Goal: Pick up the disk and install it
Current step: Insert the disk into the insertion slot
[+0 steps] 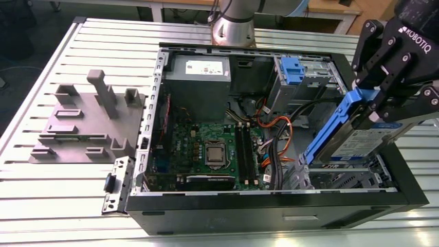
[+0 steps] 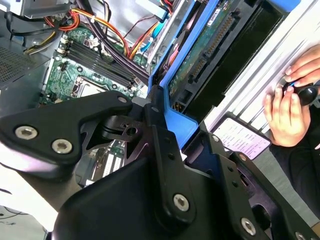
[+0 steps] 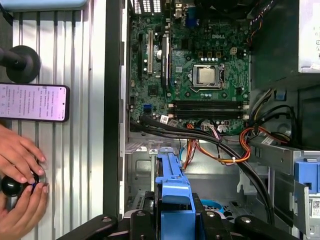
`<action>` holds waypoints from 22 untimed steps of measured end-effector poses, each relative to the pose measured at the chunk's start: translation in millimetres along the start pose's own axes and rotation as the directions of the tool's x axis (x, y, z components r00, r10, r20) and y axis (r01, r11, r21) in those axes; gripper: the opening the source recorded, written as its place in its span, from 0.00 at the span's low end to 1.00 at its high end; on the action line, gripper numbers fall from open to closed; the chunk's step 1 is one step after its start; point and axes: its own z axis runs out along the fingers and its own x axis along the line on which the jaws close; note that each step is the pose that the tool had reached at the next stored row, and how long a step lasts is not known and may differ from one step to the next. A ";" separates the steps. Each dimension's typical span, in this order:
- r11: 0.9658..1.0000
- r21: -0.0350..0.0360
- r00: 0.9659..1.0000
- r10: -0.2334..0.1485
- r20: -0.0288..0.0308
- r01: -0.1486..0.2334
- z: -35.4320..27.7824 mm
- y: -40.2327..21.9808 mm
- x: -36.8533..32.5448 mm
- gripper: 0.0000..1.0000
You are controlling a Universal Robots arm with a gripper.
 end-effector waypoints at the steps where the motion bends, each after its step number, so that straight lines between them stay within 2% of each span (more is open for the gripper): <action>1: 1.000 0.000 1.000 0.000 0.000 0.000 0.5 -0.3 0.0 0.36; 14: 1.000 0.000 1.000 0.003 0.008 -0.003 6.0 -1.0 0.1 0.36; 22: 1.000 0.000 1.000 0.003 0.008 -0.003 6.1 -1.0 0.1 0.36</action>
